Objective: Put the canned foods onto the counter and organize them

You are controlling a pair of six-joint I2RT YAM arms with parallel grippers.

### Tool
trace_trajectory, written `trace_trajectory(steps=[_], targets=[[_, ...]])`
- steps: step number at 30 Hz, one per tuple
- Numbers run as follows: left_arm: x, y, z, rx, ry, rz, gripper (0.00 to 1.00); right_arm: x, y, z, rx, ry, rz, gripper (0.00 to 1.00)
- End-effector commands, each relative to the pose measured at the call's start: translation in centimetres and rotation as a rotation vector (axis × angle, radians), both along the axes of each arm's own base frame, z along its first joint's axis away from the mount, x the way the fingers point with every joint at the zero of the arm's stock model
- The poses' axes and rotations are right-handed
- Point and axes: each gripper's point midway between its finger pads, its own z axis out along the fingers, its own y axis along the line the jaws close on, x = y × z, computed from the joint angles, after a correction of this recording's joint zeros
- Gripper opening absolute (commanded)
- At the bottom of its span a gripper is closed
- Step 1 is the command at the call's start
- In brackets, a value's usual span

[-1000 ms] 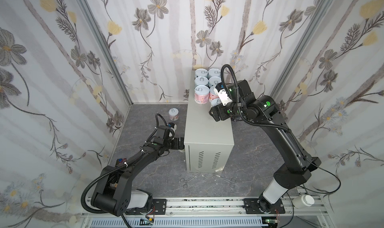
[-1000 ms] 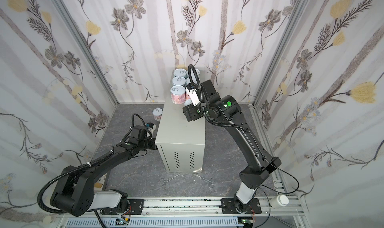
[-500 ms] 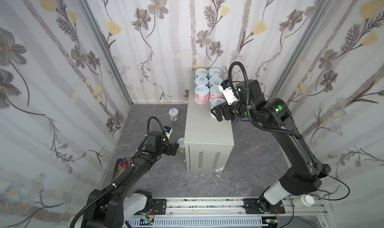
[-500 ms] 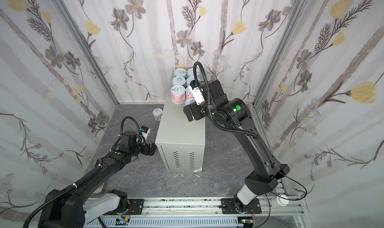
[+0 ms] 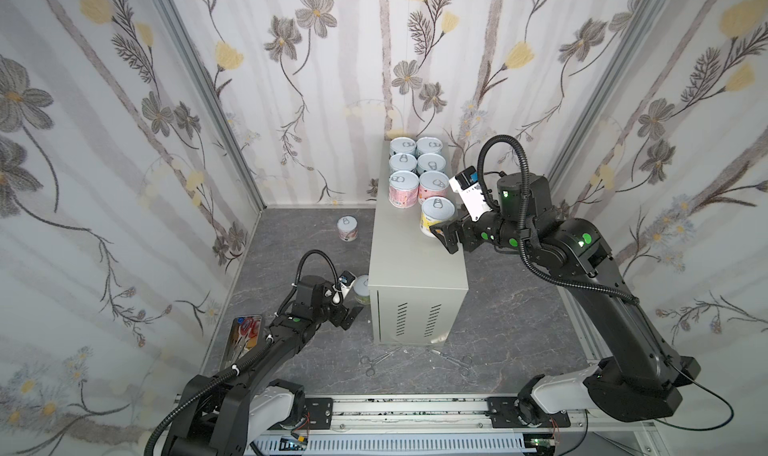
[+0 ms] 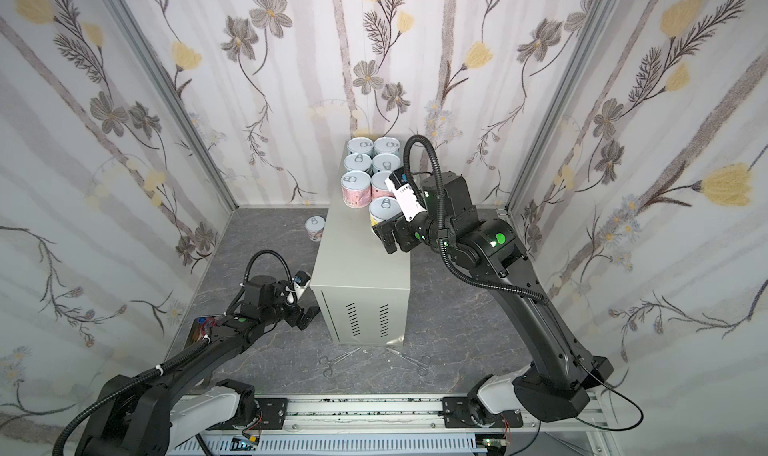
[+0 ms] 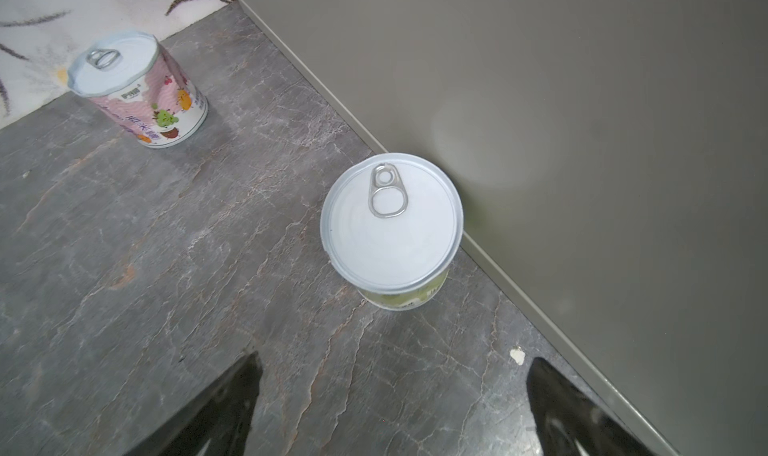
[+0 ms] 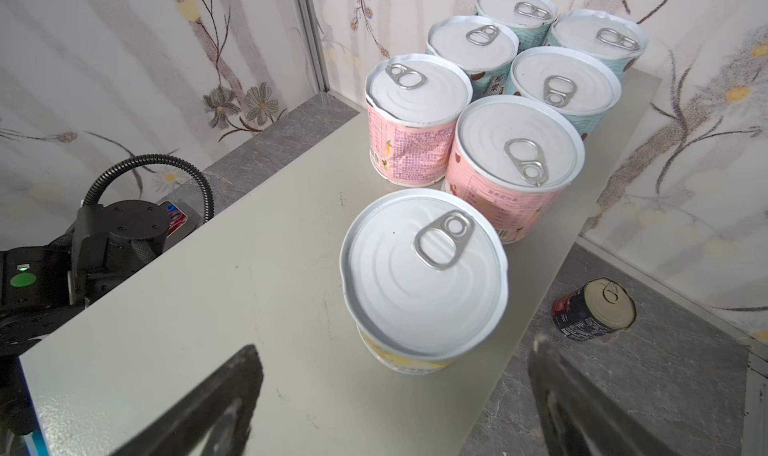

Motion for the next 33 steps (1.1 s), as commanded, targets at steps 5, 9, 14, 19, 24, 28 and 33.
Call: trace_trajectory(steps=[5, 9, 14, 19, 24, 28, 33], targets=[[2.5, -0.8, 0.3, 0.0, -0.117, -0.032, 1.0, 0.2, 0.1, 2.0, 0.059, -0.093, 0.032, 1.0], [3.6, -1.0, -0.6, 0.02, -0.12, -0.05, 0.95, 0.5, -0.1, 2.1, 0.065, -0.1, 0.02, 1.0], [4.2, -1.7, -2.6, 0.019, -0.053, -0.09, 0.94, 1.0, -0.3, 2.0, 0.07, -0.093, 0.011, 1.0], [5.3, -2.5, -2.9, 0.037, -0.057, -0.143, 0.93, 1.7, -0.2, 1.7, 0.069, -0.075, -0.004, 1.0], [5.9, -3.3, -3.7, 0.037, -0.011, -0.198, 0.92, 2.6, -0.2, 1.7, 0.07, -0.069, -0.028, 1.0], [5.9, -3.9, -4.0, 0.029, 0.013, -0.24, 0.9, 3.2, 0.0, 1.5, 0.068, -0.06, -0.039, 0.99], [5.7, -4.5, -4.7, 0.039, 0.067, -0.279, 0.87, 3.9, 0.1, 1.6, 0.054, -0.059, -0.046, 0.99]])
